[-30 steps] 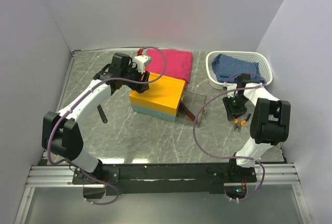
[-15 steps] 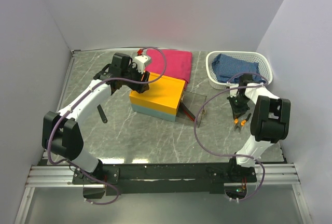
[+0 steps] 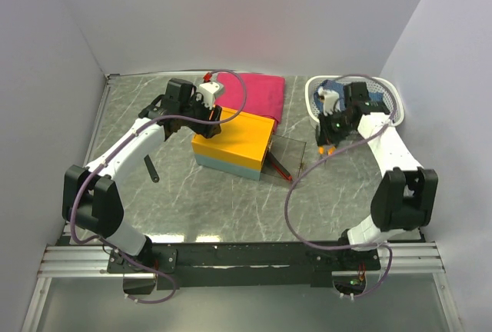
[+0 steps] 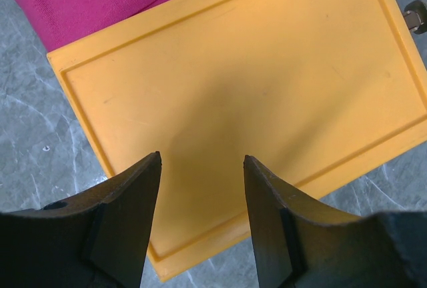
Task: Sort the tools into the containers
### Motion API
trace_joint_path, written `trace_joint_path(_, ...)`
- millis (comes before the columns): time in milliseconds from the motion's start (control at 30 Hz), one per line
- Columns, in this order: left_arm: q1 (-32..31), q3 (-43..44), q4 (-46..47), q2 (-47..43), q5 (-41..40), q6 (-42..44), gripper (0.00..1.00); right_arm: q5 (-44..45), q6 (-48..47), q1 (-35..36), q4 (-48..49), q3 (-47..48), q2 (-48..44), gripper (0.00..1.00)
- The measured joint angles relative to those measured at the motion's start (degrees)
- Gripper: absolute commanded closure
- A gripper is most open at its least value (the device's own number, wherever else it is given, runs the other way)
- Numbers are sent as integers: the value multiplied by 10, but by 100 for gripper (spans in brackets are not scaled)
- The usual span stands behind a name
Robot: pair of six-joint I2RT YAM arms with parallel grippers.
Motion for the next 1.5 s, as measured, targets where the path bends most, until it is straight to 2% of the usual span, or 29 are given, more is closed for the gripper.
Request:
trace_joint_path(233,0,0,0,0,0,0,42,-64,36,80,7,39,-52,100)
trace_joint_path(767,0,0,-7,0,-5,5,41,-98,67,163,16,56,68,100)
trace_joint_path(867,0,0,-11,0,-5,5,41,-100,67,163,17,58,86,73)
trace_joint_path(900,0,0,-11,0,-5,5,41,-101,65,163,15,59,90,61)
trace_joint_path(1000,0,0,-11,0,-5,5,41,-99,65,165,8,69,103,50)
trace_joint_path(1133,0,9,-12,7,-5,5,42,-82,56,166,-5,72,95,47)
trace_joint_path(1233,0,20,-10,12,-10,5,43,-62,58,162,-3,65,62,49)
trace_joint_path(1333,0,24,-9,12,-31,4,46,-37,73,148,22,27,-7,70)
trace_joint_path(1367,0,27,-7,13,-50,4,47,-27,78,142,29,15,-25,83)
trace_joint_path(1400,0,30,-6,14,-65,4,48,-16,83,134,36,0,-45,90)
trace_joint_path(1467,3,40,-2,19,-88,3,48,5,90,119,47,-22,-61,100)
trace_joint_path(1500,6,47,0,23,-99,2,49,17,93,114,52,-32,-61,100)
